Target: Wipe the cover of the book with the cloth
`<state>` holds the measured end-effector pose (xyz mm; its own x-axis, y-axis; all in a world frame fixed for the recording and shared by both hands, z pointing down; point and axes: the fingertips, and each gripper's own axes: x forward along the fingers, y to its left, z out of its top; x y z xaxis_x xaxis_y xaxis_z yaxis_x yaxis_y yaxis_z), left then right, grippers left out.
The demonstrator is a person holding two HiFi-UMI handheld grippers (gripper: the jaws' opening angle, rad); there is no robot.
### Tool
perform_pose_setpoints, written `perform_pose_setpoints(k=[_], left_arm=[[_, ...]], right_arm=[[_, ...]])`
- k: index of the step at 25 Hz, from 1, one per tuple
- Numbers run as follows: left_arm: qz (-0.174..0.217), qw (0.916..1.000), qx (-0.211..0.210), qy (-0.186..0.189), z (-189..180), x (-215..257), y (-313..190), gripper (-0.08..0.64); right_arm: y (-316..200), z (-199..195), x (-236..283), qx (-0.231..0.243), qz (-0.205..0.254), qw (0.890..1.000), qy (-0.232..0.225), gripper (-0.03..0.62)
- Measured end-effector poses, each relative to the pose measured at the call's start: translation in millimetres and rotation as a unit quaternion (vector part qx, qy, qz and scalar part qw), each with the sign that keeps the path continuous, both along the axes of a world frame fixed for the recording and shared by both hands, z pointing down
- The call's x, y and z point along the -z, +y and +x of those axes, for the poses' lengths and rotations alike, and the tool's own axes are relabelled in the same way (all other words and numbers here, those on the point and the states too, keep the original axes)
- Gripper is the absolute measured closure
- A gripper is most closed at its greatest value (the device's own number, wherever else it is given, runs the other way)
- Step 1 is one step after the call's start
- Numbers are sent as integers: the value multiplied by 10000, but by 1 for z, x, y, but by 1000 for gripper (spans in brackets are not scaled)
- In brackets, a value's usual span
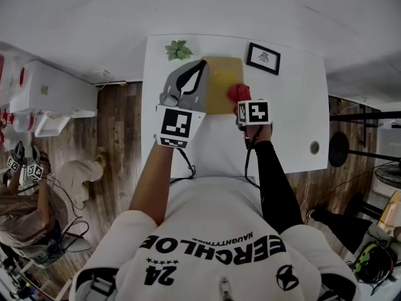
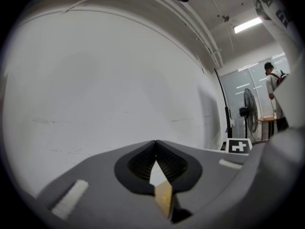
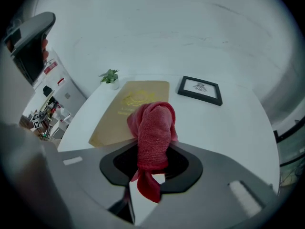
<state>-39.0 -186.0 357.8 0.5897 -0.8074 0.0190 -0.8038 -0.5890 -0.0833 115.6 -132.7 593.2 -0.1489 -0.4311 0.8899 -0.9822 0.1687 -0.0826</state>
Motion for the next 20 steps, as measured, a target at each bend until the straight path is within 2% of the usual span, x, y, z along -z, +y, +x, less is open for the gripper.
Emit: perform_pose_setpoints(k=[3, 5, 7, 12, 16, 20], left_arm=[[-6, 10000, -2, 1, 1, 3, 1, 515], [-24, 10000, -23, 1, 1, 3, 2, 515], [-28, 10000, -52, -4, 2, 3, 3, 515], [-75, 9999, -67, -34, 0, 2, 7, 514], [-119, 9999, 24, -77, -4, 1, 13, 514], [-170, 9996, 150, -154, -5, -3, 21, 515]], right_arm=[[3, 15, 0, -310, -49, 9994, -176, 488], [2, 16, 0, -328, -51, 9993, -159, 488], [2, 6, 6, -135, 25, 9998, -118, 488], [5, -60, 23, 539, 141, 9962, -677, 488], [14, -111, 18, 1230, 79, 9897, -728, 488], [30, -139, 2, 1661, 39, 9842, -605, 488]])
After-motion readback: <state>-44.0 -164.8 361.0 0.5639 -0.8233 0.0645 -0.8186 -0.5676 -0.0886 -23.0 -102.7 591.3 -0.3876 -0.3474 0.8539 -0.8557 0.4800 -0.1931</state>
